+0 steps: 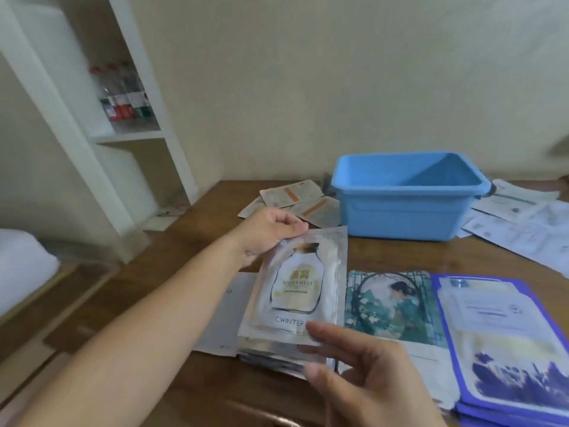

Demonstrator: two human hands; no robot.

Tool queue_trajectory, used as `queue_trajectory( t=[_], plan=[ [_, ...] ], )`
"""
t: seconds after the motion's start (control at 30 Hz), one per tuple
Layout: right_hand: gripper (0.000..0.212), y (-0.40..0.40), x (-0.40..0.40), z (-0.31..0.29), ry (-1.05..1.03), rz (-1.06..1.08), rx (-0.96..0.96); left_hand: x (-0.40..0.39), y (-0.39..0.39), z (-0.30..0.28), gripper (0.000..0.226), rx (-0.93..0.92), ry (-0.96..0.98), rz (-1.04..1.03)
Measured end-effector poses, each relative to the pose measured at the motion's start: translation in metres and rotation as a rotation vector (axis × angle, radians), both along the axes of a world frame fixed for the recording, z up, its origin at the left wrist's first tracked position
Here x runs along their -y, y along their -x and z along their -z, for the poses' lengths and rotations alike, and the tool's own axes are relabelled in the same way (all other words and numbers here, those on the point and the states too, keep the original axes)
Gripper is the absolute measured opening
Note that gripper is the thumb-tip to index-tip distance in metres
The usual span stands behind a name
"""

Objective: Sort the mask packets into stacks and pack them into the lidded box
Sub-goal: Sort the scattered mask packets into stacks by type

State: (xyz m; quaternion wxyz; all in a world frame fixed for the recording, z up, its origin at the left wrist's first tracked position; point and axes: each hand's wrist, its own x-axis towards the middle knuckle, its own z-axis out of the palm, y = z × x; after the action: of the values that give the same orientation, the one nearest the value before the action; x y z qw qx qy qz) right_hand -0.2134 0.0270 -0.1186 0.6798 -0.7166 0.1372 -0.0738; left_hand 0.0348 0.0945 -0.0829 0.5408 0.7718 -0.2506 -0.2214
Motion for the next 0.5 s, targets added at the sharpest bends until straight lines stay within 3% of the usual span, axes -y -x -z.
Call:
queue_trajectory(
  t=[0.27,0.4,0.43,0.5],
  plan=[
    [0.034,-0.005,0.004,0.006,-0.017,-0.092,-0.095,0.005,-0.006,0.029,0.008,0.269,-0.212,0.043],
    [0.024,-0.001,0.009,0.016,-0.029,-0.167,-0.013,0.007,-0.005,0.031,0.006,0.346,-0.266,0.054],
    [0.024,0.0,0.009,0.022,0.072,-0.138,0.059,0.006,-0.004,0.029,0.005,0.359,-0.281,0.063],
    [0.015,0.001,0.013,0.03,0.471,0.07,0.305,0.007,0.0,0.025,0.005,0.425,-0.314,0.084]
  ],
)
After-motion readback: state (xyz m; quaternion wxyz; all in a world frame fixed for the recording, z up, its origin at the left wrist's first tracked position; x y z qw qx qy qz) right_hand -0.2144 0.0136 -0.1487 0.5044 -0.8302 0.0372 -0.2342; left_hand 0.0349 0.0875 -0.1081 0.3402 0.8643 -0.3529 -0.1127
